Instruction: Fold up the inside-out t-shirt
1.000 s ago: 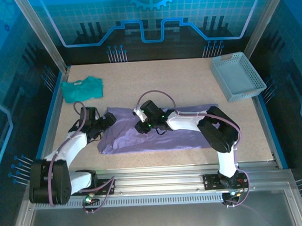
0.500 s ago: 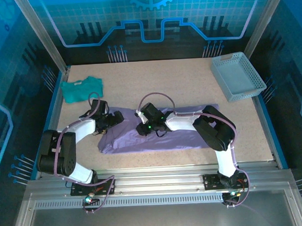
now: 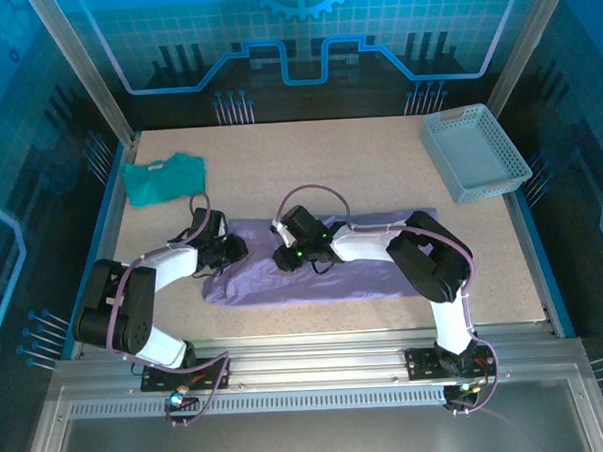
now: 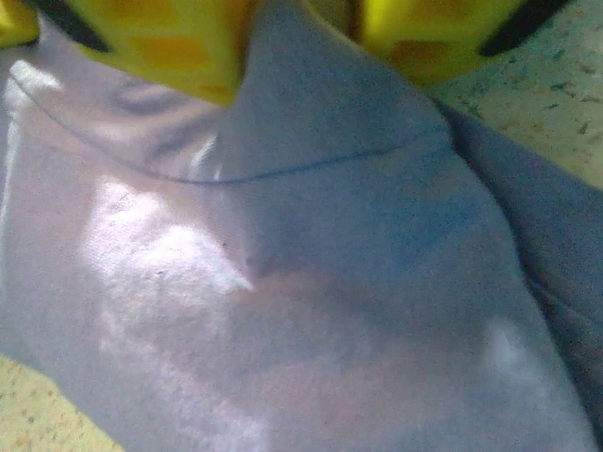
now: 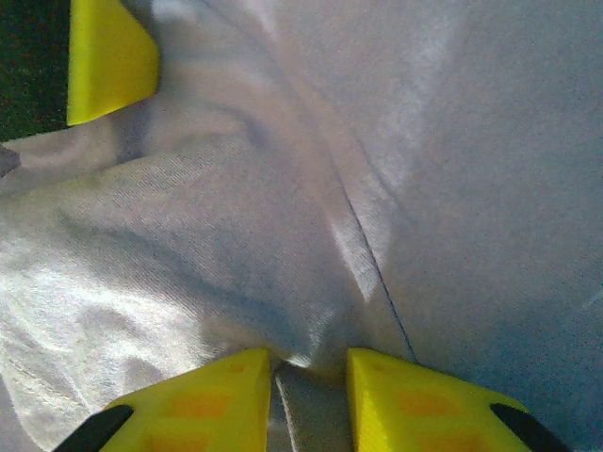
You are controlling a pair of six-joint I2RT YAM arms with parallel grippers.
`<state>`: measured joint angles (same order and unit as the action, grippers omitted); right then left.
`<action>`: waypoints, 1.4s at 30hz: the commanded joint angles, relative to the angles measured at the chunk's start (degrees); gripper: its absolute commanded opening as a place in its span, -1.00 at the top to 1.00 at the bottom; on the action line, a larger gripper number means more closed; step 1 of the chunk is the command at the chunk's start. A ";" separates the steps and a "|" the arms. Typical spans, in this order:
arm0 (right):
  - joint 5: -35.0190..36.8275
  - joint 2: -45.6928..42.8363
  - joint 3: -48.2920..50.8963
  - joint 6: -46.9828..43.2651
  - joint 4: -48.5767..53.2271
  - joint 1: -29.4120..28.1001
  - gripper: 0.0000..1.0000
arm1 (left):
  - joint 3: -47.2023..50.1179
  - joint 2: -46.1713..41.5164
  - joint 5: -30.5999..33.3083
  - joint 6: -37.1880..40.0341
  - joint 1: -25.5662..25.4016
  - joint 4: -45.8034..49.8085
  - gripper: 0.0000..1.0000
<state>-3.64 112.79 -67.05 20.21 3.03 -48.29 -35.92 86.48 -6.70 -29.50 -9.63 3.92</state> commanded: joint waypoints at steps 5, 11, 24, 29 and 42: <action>2.95 -6.83 2.68 0.05 4.06 0.83 0.31 | -2.28 0.45 4.17 -0.06 0.15 6.10 1.00; 4.35 -15.97 7.29 -0.95 5.58 3.68 0.00 | -4.82 -8.38 10.15 -0.03 0.66 14.14 1.00; -2.82 -32.26 16.33 -0.07 9.71 17.75 -0.04 | -25.81 -10.72 40.69 15.31 6.57 35.96 1.00; 0.16 -37.15 19.35 -1.22 13.65 19.46 -0.06 | -36.05 -6.26 51.74 22.56 7.18 39.07 1.00; 2.58 -39.23 20.60 -2.24 14.76 21.22 -0.08 | -49.53 6.84 49.69 16.57 -9.12 51.74 1.00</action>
<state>-1.74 74.24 -46.85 19.03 16.05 -28.14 -82.15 91.83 44.31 -9.61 -14.96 50.00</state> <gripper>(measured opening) 0.539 0.058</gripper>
